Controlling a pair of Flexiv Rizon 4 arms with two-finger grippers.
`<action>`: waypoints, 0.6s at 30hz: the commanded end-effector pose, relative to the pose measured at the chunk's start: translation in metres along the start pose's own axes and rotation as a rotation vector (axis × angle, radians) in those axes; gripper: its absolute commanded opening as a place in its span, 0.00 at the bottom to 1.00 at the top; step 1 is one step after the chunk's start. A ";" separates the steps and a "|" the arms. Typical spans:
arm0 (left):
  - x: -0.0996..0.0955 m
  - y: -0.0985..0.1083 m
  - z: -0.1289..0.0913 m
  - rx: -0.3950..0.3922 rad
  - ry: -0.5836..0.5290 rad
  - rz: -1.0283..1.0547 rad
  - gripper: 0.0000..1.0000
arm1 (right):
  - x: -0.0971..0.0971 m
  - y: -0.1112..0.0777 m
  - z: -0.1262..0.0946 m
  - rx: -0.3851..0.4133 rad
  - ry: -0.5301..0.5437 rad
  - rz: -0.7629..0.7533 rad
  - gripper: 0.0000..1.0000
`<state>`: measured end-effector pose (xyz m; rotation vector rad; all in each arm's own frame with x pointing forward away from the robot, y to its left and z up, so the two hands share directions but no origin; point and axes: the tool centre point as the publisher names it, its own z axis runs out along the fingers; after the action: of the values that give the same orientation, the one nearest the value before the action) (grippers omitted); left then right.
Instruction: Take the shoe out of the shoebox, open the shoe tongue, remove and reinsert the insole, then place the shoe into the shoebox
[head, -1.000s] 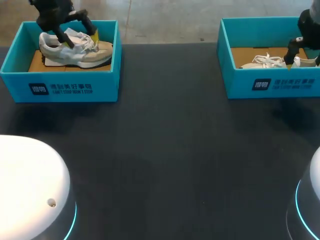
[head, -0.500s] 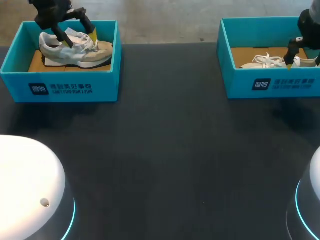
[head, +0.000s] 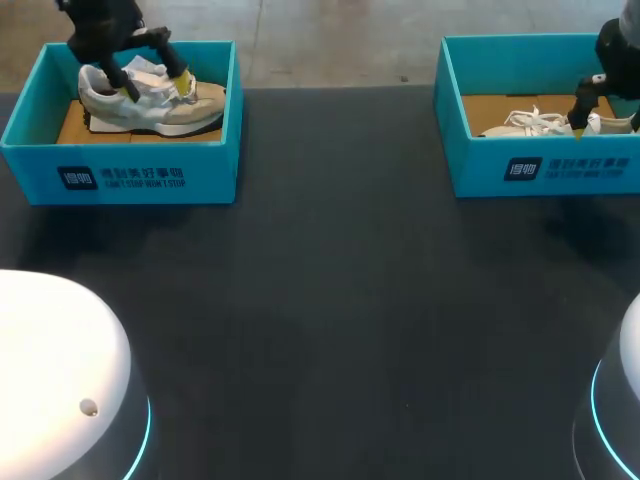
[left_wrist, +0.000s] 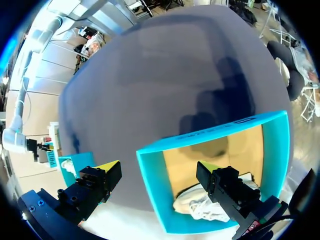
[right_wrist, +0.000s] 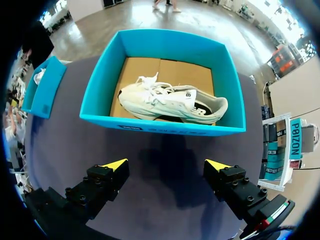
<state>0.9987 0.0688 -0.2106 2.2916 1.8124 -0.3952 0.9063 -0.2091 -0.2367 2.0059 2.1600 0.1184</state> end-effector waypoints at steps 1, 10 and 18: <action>0.014 0.002 0.002 0.005 0.027 -0.005 1.00 | 0.000 0.000 0.000 -0.001 0.001 0.000 1.00; 0.067 0.006 0.003 0.006 0.058 -0.039 1.00 | 0.000 0.000 0.000 -0.001 0.001 0.000 1.00; 0.106 0.018 -0.007 -0.020 0.199 -0.065 1.00 | 0.000 0.000 0.000 -0.001 0.001 0.000 1.00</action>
<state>1.0363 0.1632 -0.2415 2.3224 1.9559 -0.1926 0.9063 -0.2090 -0.2367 2.0057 2.1602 0.1184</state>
